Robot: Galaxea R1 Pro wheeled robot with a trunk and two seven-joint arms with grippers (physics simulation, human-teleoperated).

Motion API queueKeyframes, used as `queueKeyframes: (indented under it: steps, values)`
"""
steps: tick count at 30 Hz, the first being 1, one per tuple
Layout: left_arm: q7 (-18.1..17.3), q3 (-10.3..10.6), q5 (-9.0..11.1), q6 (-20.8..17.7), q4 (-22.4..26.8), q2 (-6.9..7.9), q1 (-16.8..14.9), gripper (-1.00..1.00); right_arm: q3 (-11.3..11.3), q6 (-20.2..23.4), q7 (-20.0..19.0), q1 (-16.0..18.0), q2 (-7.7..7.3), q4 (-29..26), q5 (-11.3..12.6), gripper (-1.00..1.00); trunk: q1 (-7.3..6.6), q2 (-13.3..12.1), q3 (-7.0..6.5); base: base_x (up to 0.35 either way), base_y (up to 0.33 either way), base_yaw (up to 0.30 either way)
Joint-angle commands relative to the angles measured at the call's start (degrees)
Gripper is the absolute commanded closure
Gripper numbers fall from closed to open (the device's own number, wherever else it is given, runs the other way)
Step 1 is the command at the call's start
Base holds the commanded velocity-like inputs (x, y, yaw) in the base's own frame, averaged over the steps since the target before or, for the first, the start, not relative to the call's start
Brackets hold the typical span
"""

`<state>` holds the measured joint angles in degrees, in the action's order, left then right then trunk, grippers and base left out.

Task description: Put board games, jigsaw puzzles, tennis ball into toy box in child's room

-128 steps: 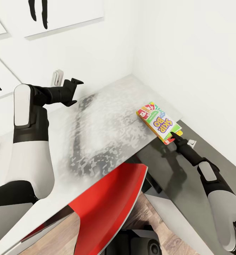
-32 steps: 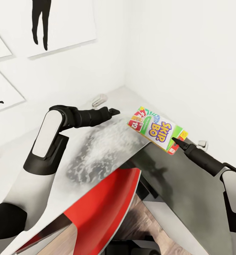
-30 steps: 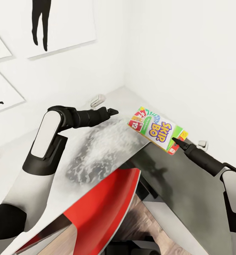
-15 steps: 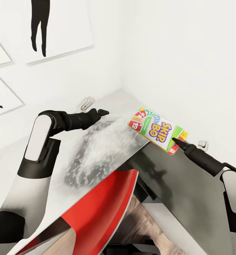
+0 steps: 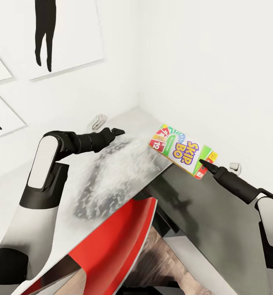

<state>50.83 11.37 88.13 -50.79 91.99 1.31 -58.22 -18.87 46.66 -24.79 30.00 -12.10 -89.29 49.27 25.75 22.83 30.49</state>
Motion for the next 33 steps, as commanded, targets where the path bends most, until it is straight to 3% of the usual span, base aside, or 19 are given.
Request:
queueKeyframes:
  steps: [1,15,33]
  values:
    - [0.57,0.05,0.52,0.01,0.05,0.04,-0.05,-1.00,-0.08,0.36,-0.17,0.05,0.01,-0.01,0.00,1.00,0.03,0.09,-0.01,0.000,0.000,-0.062]
    - [-6.02,-2.34,0.48,-0.13,-0.02,0.14,1.95,-1.00,0.04,0.36,-0.17,0.05,0.17,-0.08,0.11,1.00,0.03,0.09,-1.31,0.000,0.000,-0.062]
    - [-7.70,-3.23,-0.13,-0.50,-0.25,0.17,2.84,-1.00,0.13,0.43,-0.17,0.05,0.50,-0.10,0.12,1.00,0.03,0.09,-2.98,0.000,0.000,-0.062]
